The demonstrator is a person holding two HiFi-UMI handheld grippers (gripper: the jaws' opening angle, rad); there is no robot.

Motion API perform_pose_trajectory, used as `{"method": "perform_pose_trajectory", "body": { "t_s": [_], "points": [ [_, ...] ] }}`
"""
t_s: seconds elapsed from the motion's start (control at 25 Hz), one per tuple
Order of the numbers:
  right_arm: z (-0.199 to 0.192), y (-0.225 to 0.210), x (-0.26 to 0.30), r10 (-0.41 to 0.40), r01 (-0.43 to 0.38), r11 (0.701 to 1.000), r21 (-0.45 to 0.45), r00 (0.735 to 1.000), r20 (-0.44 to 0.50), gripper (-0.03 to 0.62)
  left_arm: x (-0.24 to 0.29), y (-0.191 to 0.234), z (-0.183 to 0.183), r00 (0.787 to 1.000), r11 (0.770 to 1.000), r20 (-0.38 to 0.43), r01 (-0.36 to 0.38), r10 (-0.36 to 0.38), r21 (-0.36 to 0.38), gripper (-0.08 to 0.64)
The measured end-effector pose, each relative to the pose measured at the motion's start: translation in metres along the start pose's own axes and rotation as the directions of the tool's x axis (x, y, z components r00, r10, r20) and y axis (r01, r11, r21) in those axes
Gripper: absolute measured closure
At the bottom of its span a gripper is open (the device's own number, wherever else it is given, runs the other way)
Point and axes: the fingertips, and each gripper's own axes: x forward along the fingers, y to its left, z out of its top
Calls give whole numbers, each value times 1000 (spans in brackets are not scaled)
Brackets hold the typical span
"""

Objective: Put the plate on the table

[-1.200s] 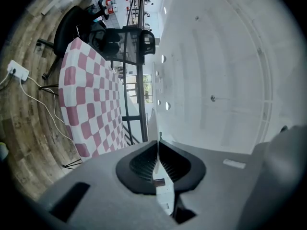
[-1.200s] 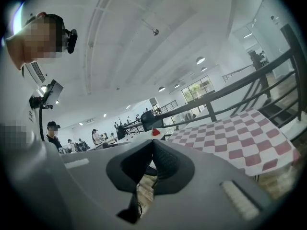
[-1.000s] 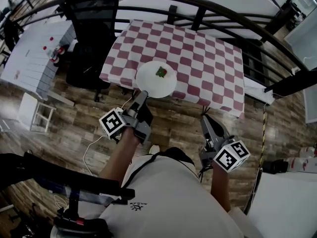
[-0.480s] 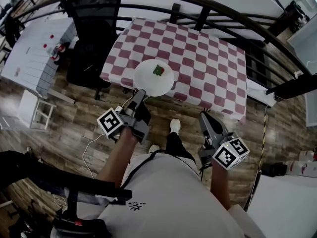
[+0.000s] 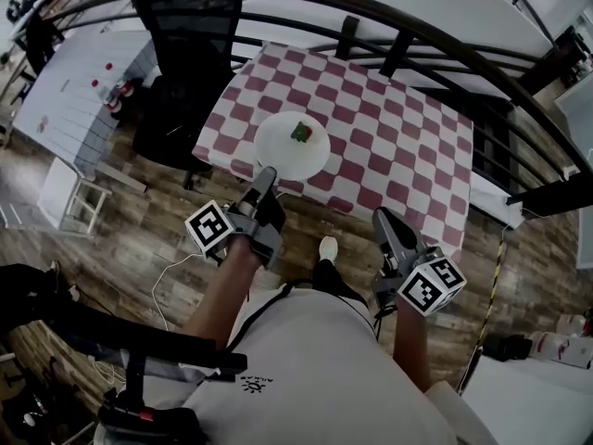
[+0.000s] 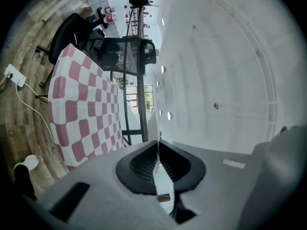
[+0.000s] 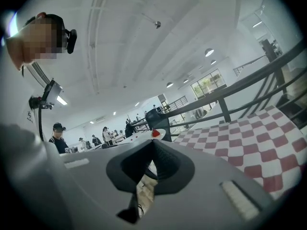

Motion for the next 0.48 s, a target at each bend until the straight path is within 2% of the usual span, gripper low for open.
{"method": "perform_pose_trajectory", "body": {
  "t_s": [0.48],
  "points": [
    [59, -70, 57, 104, -105, 994, -6, 993, -59, 584, 85, 5, 16, 995, 1000, 96, -16, 14, 18, 540]
  ]
}}
